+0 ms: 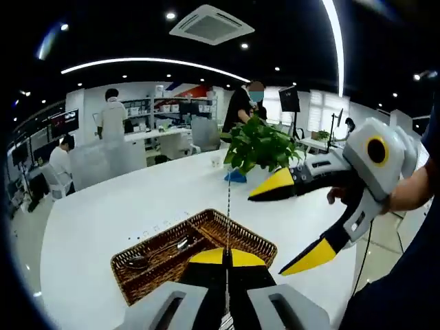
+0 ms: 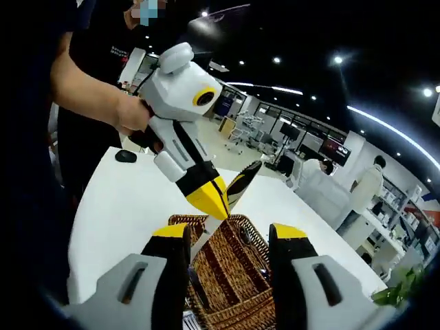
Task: Arrange the knives, forks, and spoons in their matching storage slots by inserting each utensil handle-first until every utensil is classified and aligned in the correct compartment
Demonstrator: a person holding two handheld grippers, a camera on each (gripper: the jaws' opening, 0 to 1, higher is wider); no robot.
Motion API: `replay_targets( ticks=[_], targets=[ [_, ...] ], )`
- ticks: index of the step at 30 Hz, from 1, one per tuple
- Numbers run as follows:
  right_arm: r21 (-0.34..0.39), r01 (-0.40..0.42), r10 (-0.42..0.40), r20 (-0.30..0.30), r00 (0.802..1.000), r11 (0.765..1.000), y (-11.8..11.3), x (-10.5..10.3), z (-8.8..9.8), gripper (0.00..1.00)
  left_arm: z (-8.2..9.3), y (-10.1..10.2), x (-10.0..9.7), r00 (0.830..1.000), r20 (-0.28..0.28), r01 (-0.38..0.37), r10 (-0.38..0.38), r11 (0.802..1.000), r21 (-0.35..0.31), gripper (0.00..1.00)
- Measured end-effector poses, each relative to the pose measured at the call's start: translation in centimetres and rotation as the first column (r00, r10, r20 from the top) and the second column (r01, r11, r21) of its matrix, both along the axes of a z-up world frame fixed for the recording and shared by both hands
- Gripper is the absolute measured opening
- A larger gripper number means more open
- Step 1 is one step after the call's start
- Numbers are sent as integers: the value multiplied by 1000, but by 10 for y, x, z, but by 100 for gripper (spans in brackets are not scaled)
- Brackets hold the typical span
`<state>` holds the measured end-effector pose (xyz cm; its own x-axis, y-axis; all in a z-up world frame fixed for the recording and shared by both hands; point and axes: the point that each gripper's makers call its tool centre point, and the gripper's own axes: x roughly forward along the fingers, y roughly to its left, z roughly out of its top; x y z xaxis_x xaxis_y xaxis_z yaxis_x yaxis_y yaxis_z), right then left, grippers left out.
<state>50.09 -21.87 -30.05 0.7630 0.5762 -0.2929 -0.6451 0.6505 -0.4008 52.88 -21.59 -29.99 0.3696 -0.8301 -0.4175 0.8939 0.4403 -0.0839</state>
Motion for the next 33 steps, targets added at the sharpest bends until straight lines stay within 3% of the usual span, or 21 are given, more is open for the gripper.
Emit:
replay_targets(
  ticks=[4,9,12,16,19,25,30,33],
  targets=[
    [-2,84,-84,-2,996,996,7,8,-18,41,16,-2,5,999,-30,-39,37,997,-65,0],
    [62,182,-181,-20,983,981,7,17,-26,32,36,-1,11,995,-53,-96,90,988,-121,0],
    [54,237,-238,24,971,970,3,23,-21,20,44,2,17,988,-61,-151,144,978,-143,0],
    [94,275,-278,19,960,957,3,32,-16,14,49,6,25,967,-106,-250,233,949,-193,0],
    [118,293,-295,2,955,949,4,38,-17,13,50,8,24,960,-120,-275,254,938,-213,0],
    [105,318,-322,27,946,942,3,45,-10,12,51,8,21,956,-131,-288,263,929,-232,0],
    [98,305,-310,39,950,947,4,48,-5,11,55,10,20,951,-145,-304,274,916,-263,0],
    [56,291,-294,72,953,955,7,47,0,9,57,15,23,938,-174,-339,299,893,-296,0]
  ],
)
